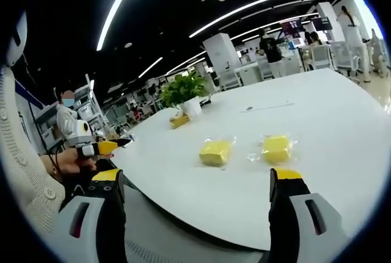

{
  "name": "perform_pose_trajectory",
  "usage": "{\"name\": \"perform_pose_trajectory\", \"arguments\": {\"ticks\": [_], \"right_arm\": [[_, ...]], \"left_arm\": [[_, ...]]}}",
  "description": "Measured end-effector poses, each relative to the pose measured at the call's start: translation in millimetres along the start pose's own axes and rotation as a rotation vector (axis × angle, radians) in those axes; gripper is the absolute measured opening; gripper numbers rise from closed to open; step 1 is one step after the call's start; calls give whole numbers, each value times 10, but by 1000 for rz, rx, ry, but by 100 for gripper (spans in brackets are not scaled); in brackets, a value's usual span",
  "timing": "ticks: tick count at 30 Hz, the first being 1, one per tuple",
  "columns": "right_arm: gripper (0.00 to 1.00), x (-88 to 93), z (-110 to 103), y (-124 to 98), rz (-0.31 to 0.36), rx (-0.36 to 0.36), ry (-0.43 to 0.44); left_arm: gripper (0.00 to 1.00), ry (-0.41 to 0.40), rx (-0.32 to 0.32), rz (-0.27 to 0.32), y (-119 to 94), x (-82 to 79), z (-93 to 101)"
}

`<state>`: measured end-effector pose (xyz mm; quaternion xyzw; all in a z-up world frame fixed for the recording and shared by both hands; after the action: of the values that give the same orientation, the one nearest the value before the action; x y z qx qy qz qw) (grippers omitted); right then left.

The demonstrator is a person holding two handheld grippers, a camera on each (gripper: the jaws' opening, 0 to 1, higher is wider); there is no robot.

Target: Compare the silicone blocks by pressing each to a similar depth, holding the contact briefly, and releasing to observe deformation and rebound differences across the visible hardness samples.

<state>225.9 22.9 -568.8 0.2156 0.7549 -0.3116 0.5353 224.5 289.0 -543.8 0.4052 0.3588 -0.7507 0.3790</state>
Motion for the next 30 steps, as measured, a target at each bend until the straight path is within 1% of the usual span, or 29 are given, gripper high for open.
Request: {"name": "perform_pose_trajectory", "arguments": {"ticks": [14, 30], "right_arm": [[93, -3, 5, 1, -6, -3, -5], [93, 10, 9, 20, -8, -6, 4]], "left_arm": [[80, 0, 16, -7, 35, 0, 31], [79, 1, 17, -15, 36, 5, 29]]}}
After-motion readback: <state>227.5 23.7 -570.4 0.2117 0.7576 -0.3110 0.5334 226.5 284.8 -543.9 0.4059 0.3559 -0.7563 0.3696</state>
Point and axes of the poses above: the point that each gripper's makers call its tool centre point, and the gripper's own axes: y roughly forward along the fingers, z roughly to its right, x roughly out of its underside, the point moved 2 cm from there along -y, roughly backward along the fingers, and after that the axes turned 10 degrees about -y, right-handed, at the moved point
